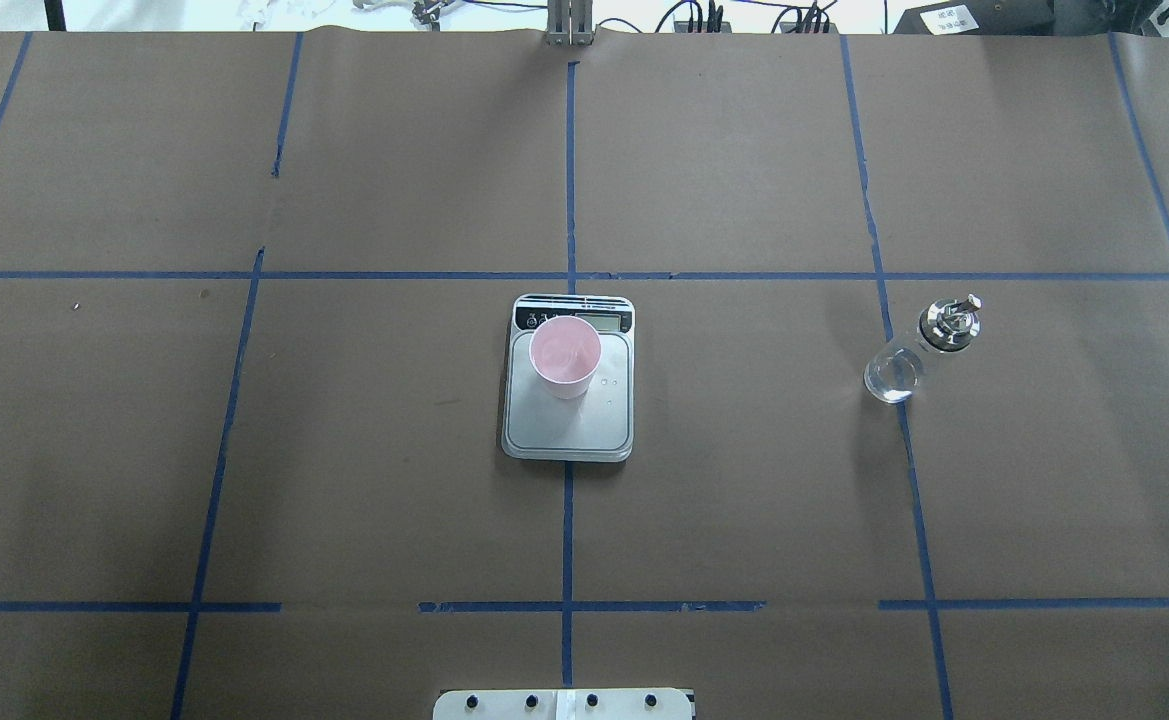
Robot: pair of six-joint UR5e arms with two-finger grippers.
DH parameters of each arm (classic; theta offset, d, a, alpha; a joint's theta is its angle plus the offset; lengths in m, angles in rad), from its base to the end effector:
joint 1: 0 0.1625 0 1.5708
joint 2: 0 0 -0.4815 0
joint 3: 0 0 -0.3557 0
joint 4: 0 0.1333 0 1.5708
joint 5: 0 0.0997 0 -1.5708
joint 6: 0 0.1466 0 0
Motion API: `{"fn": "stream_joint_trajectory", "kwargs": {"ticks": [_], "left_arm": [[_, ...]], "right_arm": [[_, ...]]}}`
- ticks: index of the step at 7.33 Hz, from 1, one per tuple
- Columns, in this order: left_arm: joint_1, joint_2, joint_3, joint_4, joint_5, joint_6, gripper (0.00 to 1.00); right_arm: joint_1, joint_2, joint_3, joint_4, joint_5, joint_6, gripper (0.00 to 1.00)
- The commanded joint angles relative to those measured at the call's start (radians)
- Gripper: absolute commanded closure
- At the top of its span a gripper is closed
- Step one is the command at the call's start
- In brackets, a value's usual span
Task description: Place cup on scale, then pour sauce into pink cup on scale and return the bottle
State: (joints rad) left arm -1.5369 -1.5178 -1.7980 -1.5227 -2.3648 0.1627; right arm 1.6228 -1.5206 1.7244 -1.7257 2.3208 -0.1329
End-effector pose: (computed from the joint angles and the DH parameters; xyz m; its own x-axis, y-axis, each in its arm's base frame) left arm -0.0139 -0.4374 0.6711 0.6829 0.2725 -0.6778 -0.1462 0.9600 0.2387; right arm 0.0581 -0.4749 0.6737 0.7329 -0.1275 0.6683 0.0456 0.9893 0.1387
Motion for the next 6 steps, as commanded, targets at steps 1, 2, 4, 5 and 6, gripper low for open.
{"fn": "stream_joint_trajectory", "kwargs": {"ticks": [1,2,4,5,6], "left_arm": [[-0.002,0.011,-0.003,0.010,0.012,-0.021,0.00],[0.000,0.011,-0.004,0.010,0.010,-0.028,0.00],[0.000,0.002,0.006,0.009,0.013,-0.026,0.00],[-0.002,0.014,0.003,0.013,0.010,-0.028,0.00],[-0.002,0.022,0.008,0.033,0.012,-0.029,0.00]], "right_arm": [[0.000,-0.012,-0.008,0.000,0.002,0.079,0.00],[0.000,-0.012,-0.009,-0.002,0.003,0.122,0.00],[-0.001,-0.009,-0.011,0.002,0.003,0.128,0.00],[-0.003,-0.009,-0.011,-0.002,0.003,0.127,0.00],[-0.012,-0.009,-0.012,-0.005,0.002,0.128,0.00]]}}
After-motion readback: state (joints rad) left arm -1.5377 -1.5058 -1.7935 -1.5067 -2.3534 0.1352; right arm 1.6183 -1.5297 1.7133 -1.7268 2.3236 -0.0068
